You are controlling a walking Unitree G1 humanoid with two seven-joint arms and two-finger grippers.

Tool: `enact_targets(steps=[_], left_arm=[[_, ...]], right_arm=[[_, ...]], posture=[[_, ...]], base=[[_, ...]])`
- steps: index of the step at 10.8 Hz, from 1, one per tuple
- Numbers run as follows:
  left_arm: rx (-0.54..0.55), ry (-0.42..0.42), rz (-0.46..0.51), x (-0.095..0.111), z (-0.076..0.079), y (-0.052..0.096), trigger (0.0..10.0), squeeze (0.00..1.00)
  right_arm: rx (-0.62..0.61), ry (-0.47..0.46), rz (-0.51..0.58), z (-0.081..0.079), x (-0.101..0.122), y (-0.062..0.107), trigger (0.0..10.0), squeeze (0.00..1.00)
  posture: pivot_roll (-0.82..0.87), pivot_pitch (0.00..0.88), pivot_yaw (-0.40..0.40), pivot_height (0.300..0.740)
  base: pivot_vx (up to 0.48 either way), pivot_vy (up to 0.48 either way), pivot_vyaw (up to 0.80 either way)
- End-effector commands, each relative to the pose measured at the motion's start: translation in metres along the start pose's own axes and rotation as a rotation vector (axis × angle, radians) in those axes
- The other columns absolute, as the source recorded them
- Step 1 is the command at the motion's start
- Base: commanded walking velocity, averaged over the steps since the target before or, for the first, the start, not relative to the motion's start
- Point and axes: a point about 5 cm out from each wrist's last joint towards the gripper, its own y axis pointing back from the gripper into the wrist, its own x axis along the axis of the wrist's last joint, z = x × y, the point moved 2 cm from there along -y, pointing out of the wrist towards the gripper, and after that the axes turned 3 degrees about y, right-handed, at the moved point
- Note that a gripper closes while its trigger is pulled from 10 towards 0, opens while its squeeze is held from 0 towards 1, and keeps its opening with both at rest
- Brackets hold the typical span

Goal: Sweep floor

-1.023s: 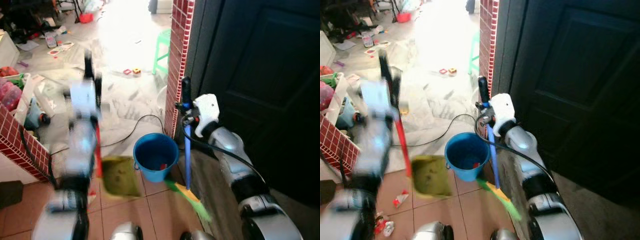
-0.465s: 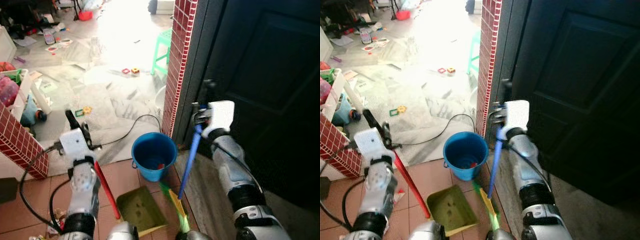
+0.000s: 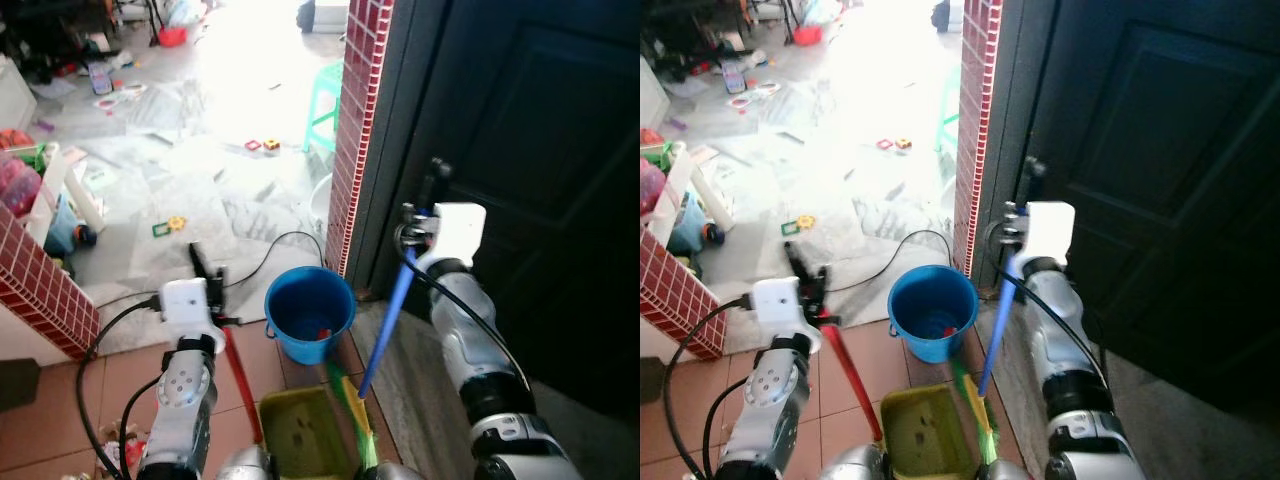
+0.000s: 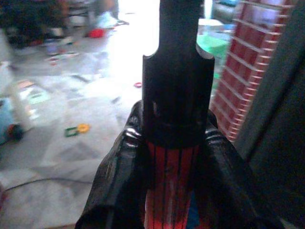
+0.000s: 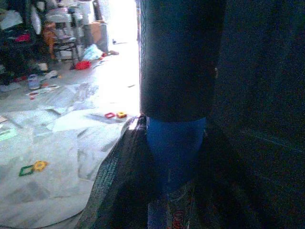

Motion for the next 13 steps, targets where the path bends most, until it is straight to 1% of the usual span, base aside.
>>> enact_targets(steps=[1,2,3,5,6,8,9,10,11,12,13], left_arm=[[-0.041,-0.006,0.006,0.006,0.002,-0.001,10.0,0.0],[-0.076,-0.051,0.012,0.009,0.002,0.0,10.0,0.0],[-0.103,-0.091,0.033,0.015,0.0,0.0,10.0,0.0],[-0.123,-0.1,0.035,0.02,-0.005,0.004,10.0,0.0],[-0.14,-0.082,0.021,0.02,-0.004,0.009,10.0,0.0],[-0.143,-0.046,-0.044,0.014,0.0,0.023,10.0,0.0],[-0.151,-0.024,-0.095,0.012,0.002,0.031,10.0,0.0],[-0.152,-0.007,-0.146,0.011,0.001,0.037,10.0,0.0],[-0.164,0.025,-0.173,0.013,0.001,0.041,10.0,0.0],[-0.141,0.054,-0.242,0.011,-0.005,0.046,10.0,0.0],[-0.136,0.065,-0.268,0.011,-0.006,0.048,10.0,0.0]], right_arm=[[-0.011,0.006,0.02,0.003,0.002,0.001,10.0,0.0],[-0.019,0.0,0.022,0.004,0.0,0.004,10.0,0.0],[-0.019,0.02,0.026,0.006,-0.001,0.005,10.0,0.0],[-0.01,0.039,0.026,0.01,-0.003,0.009,10.0,0.0],[-0.004,0.049,0.022,0.012,-0.004,0.011,10.0,0.0],[0.002,0.069,0.015,0.018,-0.006,0.013,10.0,0.0],[0.0,0.077,0.007,0.022,-0.007,0.012,10.0,0.0],[0.016,0.085,-0.006,0.021,-0.009,0.009,10.0,0.0],[0.044,0.089,-0.01,0.016,-0.01,0.008,10.0,0.0],[0.064,0.111,0.0,0.013,-0.008,0.006,10.0,0.0],[0.067,0.115,0.002,0.013,-0.007,0.006,10.0,0.0]], posture=[[0.01,0.0,0.044,0.74],[0.01,0.0,0.049,0.74],[0.01,0.0,0.053,0.74],[0.01,0.0,0.047,0.74],[0.0,0.0,0.044,0.74],[0.01,0.0,0.038,0.74],[0.03,0.0,0.025,0.74],[0.04,0.0,0.012,0.74],[0.04,0.0,0.011,0.74],[0.03,0.0,0.009,0.74],[0.03,0.0,0.012,0.74]], base=[[0.0,0.0,0.0],[0.0,0.0,0.0],[0.0,0.0,0.0],[0.0,0.0,0.0],[0.0,0.0,0.0],[0.0,0.0,0.0],[0.0,0.0,0.0],[0.0,0.0,0.0],[0.0,0.0,0.0],[0.0,0.0,0.0],[0.0,0.0,0.0]])
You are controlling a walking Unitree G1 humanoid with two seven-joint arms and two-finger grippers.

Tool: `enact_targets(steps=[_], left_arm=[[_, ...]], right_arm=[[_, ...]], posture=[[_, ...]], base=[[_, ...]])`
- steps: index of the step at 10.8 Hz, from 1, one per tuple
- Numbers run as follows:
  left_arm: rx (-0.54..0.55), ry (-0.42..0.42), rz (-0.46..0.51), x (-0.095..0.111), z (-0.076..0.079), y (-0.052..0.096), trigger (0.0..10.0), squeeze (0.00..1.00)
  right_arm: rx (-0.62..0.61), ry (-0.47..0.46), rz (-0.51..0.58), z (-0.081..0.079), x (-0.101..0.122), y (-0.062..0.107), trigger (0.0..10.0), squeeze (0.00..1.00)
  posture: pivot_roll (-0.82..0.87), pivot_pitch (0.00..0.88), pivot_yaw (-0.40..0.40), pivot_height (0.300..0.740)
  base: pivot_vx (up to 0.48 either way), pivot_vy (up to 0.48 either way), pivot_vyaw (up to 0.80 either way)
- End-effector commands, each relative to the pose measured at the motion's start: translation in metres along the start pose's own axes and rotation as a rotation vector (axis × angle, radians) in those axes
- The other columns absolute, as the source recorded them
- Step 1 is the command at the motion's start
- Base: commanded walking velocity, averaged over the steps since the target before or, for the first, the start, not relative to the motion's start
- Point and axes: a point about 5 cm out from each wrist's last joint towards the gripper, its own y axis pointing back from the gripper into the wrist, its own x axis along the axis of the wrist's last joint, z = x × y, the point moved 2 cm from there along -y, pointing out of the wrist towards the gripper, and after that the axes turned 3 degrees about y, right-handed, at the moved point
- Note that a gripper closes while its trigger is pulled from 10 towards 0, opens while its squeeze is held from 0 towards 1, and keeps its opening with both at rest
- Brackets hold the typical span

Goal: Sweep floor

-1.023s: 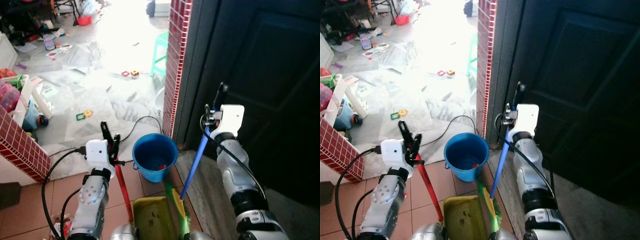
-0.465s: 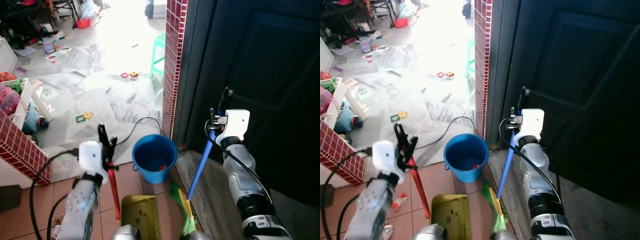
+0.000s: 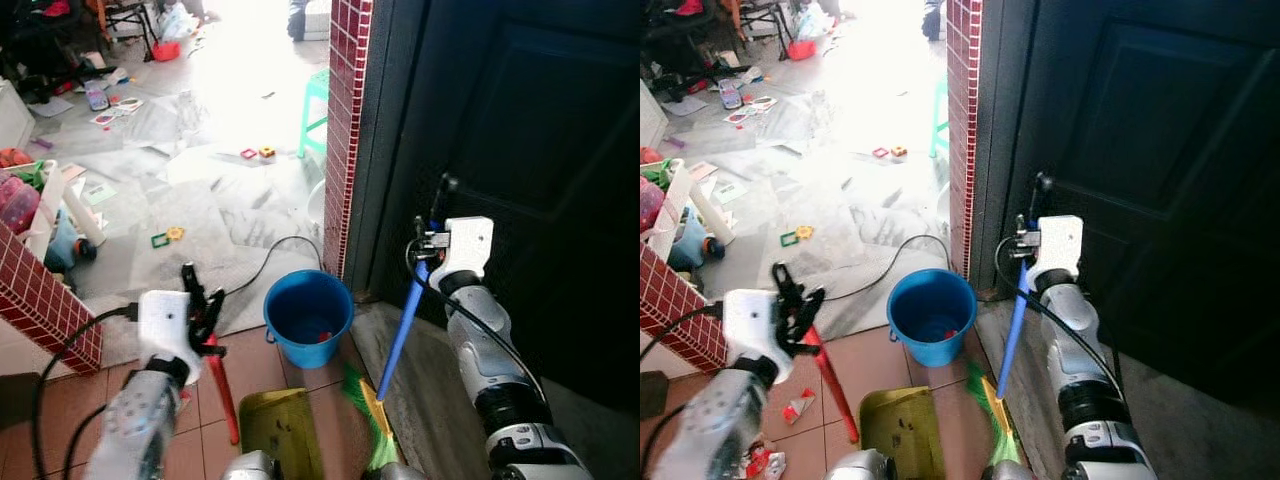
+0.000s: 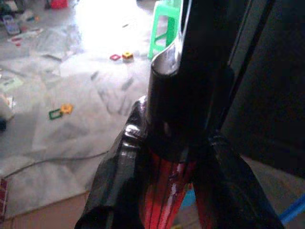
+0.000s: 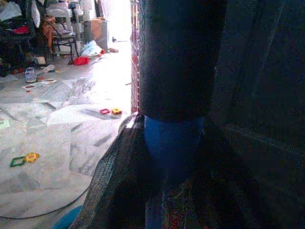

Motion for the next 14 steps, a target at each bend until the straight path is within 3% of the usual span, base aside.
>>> enact_targets(steps=[1,2,3,6,11,12,13,14], left_arm=[[-0.042,0.071,-0.065,-0.012,0.009,0.002,10.0,0.0],[-0.027,0.009,-0.084,-0.013,0.006,-0.002,10.0,0.0],[0.017,0.0,-0.063,-0.002,0.002,-0.011,10.0,0.0],[0.072,0.001,0.027,0.023,-0.003,-0.029,10.0,0.0],[0.071,-0.003,0.096,0.046,-0.001,-0.052,10.0,0.0],[0.024,0.003,0.119,0.051,0.007,-0.053,0.0,0.0],[0.023,0.004,0.114,0.051,0.01,-0.055,10.0,0.0],[0.077,0.003,0.108,0.049,0.006,-0.059,10.0,0.0]], right_arm=[[0.015,0.045,0.01,0.001,0.004,-0.003,10.0,0.0],[0.015,0.053,0.002,0.002,0.002,-0.004,10.0,0.0],[0.02,0.06,0.012,0.002,0.007,-0.008,10.0,0.0],[0.017,0.072,0.032,0.002,0.016,-0.017,10.0,0.0],[-0.002,0.076,0.041,0.004,0.02,-0.02,10.0,0.0],[-0.006,0.077,0.04,0.005,0.019,-0.02,10.0,0.0],[-0.008,0.079,0.043,0.005,0.02,-0.02,10.0,0.0],[-0.015,0.082,0.043,0.006,0.019,-0.019,10.0,0.0]], posture=[[0.03,0.0,0.012,0.74],[0.04,0.0,0.007,0.74],[0.04,0.0,-0.009,0.74],[0.03,0.0,-0.024,0.74],[0.01,0.0,-0.014,0.74],[0.0,0.0,-0.008,0.74],[-0.01,0.0,-0.008,0.74],[-0.01,0.0,-0.008,0.74]], base=[[0.0,0.0,0.0],[0.0,0.0,0.0],[0.0,0.0,0.0],[0.0,0.0,0.0],[0.0,0.0,0.0],[0.0,0.0,0.0],[0.0,0.0,0.0],[0.0,0.0,0.0]])
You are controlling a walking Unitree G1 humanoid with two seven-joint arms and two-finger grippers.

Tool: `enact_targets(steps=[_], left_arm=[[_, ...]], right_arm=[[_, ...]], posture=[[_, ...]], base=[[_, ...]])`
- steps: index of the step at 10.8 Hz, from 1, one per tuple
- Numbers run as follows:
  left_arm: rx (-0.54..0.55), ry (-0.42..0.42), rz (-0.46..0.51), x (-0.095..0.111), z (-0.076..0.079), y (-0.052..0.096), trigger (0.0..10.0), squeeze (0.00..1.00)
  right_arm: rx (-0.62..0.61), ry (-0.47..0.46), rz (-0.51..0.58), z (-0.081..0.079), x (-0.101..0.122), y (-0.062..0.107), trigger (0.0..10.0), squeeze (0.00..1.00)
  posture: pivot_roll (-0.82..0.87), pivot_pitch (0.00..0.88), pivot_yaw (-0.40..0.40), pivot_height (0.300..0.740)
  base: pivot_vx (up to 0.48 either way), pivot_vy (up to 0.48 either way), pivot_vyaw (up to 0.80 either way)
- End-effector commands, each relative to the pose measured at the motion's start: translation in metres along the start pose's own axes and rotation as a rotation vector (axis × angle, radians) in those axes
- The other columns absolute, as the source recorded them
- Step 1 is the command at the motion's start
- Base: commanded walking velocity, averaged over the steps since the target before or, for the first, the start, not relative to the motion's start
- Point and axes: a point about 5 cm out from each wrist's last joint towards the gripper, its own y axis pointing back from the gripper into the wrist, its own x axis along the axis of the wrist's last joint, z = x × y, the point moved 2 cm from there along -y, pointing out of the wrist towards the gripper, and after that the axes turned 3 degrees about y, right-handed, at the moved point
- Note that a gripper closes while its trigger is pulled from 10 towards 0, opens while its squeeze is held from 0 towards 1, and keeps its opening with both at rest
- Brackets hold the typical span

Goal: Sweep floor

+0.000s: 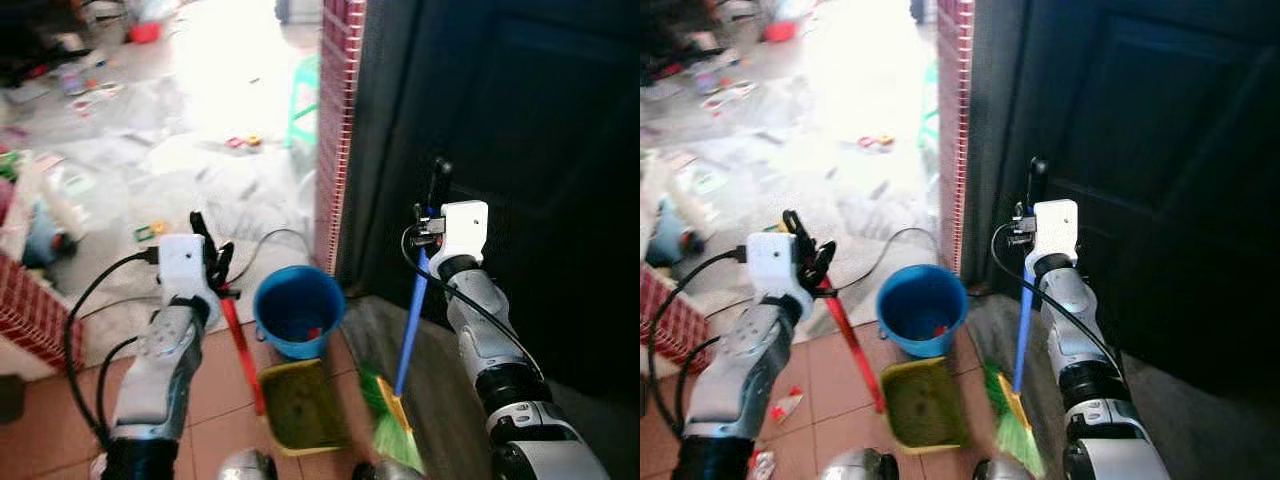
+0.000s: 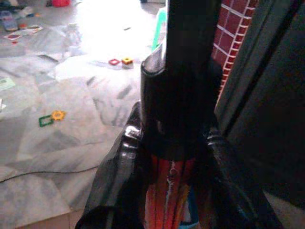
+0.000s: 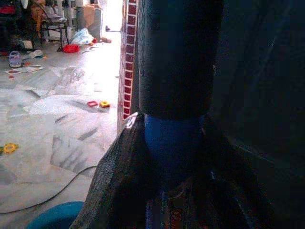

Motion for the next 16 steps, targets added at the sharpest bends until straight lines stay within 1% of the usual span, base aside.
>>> enact_targets(steps=[1,3,5,7,11,12,15,16], left_arm=[[0.0,0.017,0.059,0.011,0.001,-0.003,10.0,0.0],[-0.009,0.04,0.076,0.013,0.003,-0.003,10.0,0.0],[-0.021,0.052,0.069,0.011,0.007,-0.004,10.0,0.0],[-0.025,0.048,0.074,0.01,0.009,-0.004,10.0,0.0],[-0.028,0.056,0.057,0.006,0.013,-0.002,10.0,0.0],[-0.029,0.043,0.071,0.007,0.013,-0.001,10.0,0.0],[-0.03,0.033,0.071,0.008,0.014,0.001,10.0,0.0],[-0.038,0.032,0.07,0.008,0.016,0.0,10.0,0.0]], right_arm=[[-0.008,0.021,0.031,0.003,0.007,-0.002,10.0,0.0],[0.022,0.021,0.026,-0.006,0.004,0.003,10.0,0.0],[0.034,0.017,0.027,-0.011,0.005,0.002,10.0,0.0],[0.037,0.021,0.03,-0.01,0.007,-0.002,10.0,0.0],[0.024,0.034,0.044,-0.008,0.009,-0.002,10.0,0.0],[0.025,0.03,0.044,-0.009,0.009,-0.002,10.0,0.0],[0.035,0.033,0.037,-0.013,0.007,-0.001,10.0,0.0],[0.042,0.034,0.04,-0.016,0.008,-0.002,10.0,0.0]], posture=[[-0.02,0.0,-0.009,0.74],[-0.02,0.0,-0.015,0.74],[-0.01,0.0,-0.022,0.74],[-0.01,0.0,-0.025,0.74],[-0.01,0.0,-0.022,0.74],[0.0,0.0,-0.022,0.74],[0.01,0.0,-0.023,0.74],[0.01,0.0,-0.022,0.74]], base=[[0.0,0.0,0.0],[0.0,0.379,0.0],[0.0,0.48,0.0],[0.0,0.48,0.0],[0.0,0.448,0.0],[0.0,0.0,0.0],[0.0,0.0,0.0],[-0.274,0.0,0.0]])
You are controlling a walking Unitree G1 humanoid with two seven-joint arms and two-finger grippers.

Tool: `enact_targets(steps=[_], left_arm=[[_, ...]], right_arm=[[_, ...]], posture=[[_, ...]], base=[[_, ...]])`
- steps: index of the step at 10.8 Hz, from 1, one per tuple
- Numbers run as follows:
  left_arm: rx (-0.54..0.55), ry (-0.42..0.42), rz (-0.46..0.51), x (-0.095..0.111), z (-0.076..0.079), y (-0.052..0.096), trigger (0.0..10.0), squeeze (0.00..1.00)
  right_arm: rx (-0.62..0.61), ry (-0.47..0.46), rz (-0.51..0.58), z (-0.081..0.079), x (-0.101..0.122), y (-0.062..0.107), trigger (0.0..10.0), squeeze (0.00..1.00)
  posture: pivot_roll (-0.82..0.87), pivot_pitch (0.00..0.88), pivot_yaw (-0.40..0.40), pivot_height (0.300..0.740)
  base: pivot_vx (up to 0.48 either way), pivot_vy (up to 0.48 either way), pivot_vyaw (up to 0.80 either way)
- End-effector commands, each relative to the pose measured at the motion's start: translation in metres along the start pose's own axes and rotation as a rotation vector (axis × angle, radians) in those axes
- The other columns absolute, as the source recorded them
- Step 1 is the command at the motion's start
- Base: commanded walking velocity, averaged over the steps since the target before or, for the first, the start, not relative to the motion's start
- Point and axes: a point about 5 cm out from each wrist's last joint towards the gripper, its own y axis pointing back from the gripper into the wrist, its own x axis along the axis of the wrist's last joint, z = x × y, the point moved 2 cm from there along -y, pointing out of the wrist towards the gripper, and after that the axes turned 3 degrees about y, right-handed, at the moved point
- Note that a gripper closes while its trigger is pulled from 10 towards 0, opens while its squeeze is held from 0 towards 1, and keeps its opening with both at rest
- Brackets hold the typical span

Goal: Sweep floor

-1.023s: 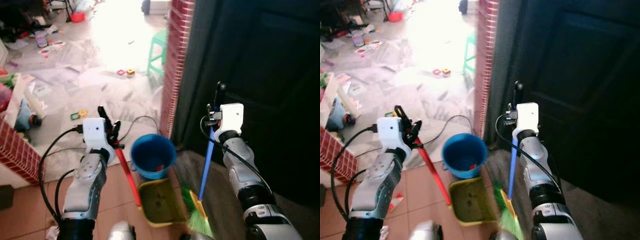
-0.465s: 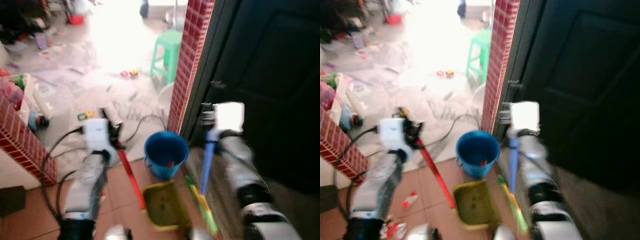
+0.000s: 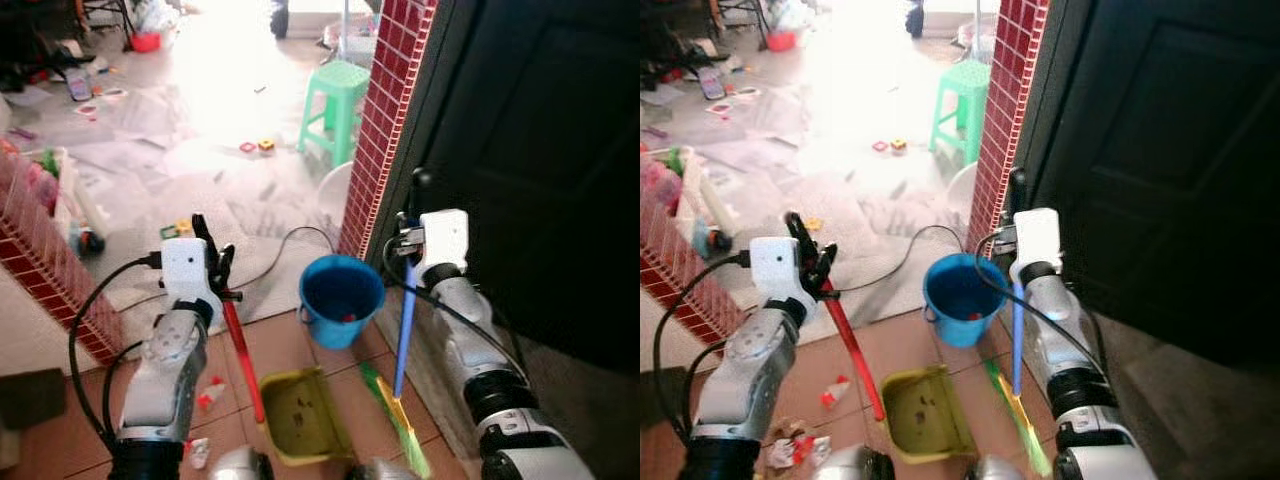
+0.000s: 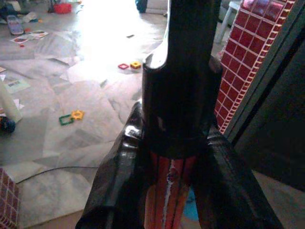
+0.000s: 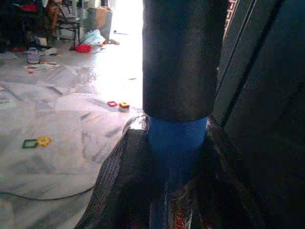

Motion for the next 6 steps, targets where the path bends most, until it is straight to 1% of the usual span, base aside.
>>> enact_targets(steps=[1,6], left_arm=[[-0.028,0.005,0.065,0.0157,0.0078,-0.0008,10.0,0.0],[-0.035,0.01,0.055,0.0124,0.0114,0.0013,10.0,0.0]], right_arm=[[-0.012,0.007,0.054,0.0044,0.0156,-0.0082,10.0,0.0],[-0.014,0.007,0.046,0.0049,0.0131,-0.0071,10.0,0.0]], posture=[[0.01,0.0,-0.022,0.74],[0.01,0.0,-0.026,0.74]], base=[[-0.304,0.0,0.0],[-0.353,0.0,0.0]])
